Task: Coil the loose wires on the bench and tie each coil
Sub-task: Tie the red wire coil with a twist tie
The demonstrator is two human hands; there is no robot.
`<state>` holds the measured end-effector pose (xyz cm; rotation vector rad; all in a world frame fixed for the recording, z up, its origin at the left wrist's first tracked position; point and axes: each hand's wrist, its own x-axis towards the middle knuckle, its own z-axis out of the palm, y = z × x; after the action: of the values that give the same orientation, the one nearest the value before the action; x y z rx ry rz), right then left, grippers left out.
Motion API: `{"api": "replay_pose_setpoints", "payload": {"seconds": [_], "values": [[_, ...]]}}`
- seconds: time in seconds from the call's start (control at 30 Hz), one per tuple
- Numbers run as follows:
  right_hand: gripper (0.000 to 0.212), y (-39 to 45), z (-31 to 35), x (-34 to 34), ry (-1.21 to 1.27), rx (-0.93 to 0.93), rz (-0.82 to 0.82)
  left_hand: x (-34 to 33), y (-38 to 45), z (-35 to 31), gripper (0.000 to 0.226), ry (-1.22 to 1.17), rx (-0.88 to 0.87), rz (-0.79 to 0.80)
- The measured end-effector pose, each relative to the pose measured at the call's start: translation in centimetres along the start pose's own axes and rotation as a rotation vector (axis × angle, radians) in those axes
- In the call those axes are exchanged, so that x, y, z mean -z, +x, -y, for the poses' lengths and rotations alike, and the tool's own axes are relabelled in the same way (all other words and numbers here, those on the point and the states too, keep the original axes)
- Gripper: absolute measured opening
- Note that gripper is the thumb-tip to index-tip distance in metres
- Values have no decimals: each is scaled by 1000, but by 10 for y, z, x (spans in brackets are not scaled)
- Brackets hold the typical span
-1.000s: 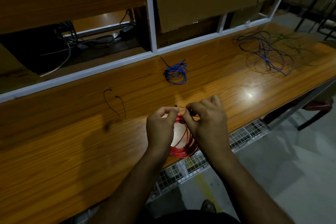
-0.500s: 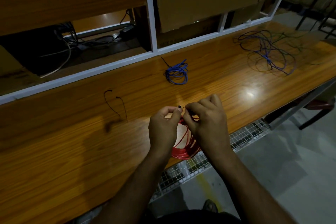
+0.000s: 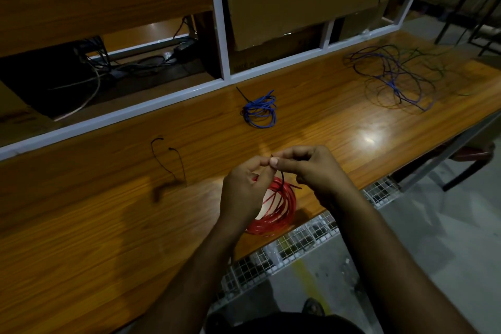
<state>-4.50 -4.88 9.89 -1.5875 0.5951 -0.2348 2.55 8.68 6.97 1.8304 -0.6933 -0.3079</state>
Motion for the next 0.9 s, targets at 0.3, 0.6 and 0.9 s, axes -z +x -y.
{"api": "replay_pose_setpoints", "payload": {"seconds": [0.3, 0.6, 0.9], "values": [[7, 9, 11, 5, 8, -18, 70, 6, 2, -6, 12, -203, 25, 20], [10, 12, 12, -7, 10, 26, 9, 8, 4, -8, 5, -320, 89, -28], [15, 21, 7, -9, 12, 24, -22, 12, 2, -7, 9, -396, 190, 148]]}}
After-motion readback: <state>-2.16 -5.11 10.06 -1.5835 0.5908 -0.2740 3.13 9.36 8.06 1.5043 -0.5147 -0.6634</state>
